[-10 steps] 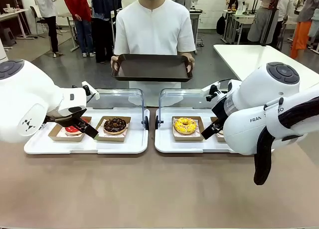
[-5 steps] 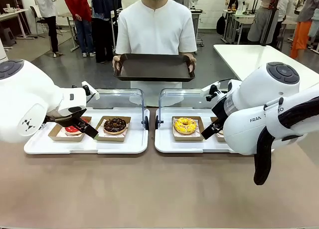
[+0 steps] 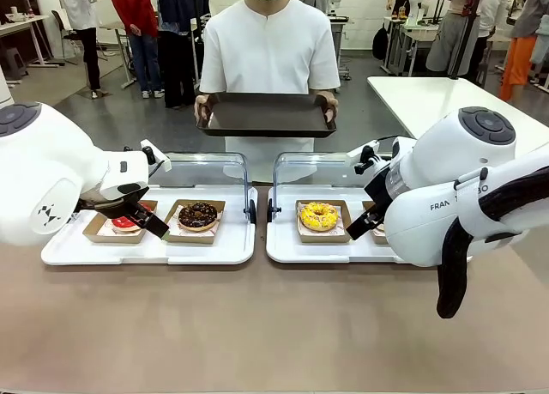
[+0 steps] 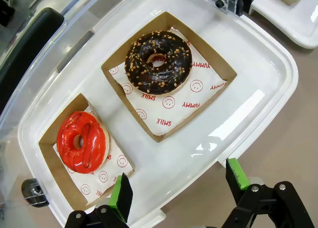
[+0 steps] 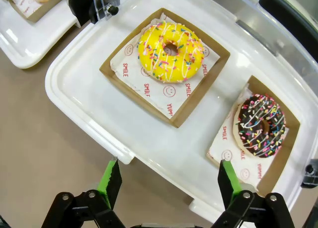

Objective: Provide the desired donut to the person.
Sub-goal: Pick up and lift the Paper togo box containing the Donut pointed at by the person.

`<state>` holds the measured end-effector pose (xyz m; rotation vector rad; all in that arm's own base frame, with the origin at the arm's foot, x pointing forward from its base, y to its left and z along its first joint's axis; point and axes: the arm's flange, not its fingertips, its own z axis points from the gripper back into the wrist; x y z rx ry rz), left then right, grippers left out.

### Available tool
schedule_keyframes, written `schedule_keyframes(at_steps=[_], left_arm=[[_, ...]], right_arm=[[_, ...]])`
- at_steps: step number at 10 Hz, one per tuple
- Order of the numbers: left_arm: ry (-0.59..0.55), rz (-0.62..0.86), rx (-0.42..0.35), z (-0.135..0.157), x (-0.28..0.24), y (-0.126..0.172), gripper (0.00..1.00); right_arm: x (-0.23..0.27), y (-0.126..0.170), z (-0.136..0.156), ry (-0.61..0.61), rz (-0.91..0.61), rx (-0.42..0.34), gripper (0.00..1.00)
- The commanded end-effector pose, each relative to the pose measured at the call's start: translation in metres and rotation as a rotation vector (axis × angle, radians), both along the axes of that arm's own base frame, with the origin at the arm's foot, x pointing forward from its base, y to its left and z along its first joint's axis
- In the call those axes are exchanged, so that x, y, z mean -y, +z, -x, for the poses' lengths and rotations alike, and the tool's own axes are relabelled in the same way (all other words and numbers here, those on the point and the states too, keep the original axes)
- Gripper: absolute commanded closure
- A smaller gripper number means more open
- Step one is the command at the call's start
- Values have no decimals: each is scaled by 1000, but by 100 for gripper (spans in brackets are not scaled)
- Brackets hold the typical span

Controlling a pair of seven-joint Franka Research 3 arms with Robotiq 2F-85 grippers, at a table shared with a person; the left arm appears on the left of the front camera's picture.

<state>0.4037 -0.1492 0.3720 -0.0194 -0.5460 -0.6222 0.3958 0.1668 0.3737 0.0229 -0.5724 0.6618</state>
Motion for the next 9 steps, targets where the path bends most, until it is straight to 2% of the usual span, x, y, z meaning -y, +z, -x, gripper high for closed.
schedule_keyframes(at_steps=[1, 3, 4, 6, 7, 9], left_arm=[[0, 0, 0, 0, 0, 0, 0], [0, 0, 0, 0, 0, 0, 0], [5, -17, 5, 6, -2, 11, 0], [-32, -20, -17, 26, -20, 60, 0], [-42, 9, -26, 48, -31, 91, 0], [-73, 46, -71, 76, -50, 131, 0]], right_arm=[[0, 0, 0, 0, 0, 0, 0], [0, 0, 0, 0, 0, 0, 0], [0, 9, 12, 16, 17, -19, 0], [4, 44, 50, 45, 63, -97, 0], [10, 69, 79, 62, 105, -128, 0], [22, 106, 128, 71, 163, -183, 0]])
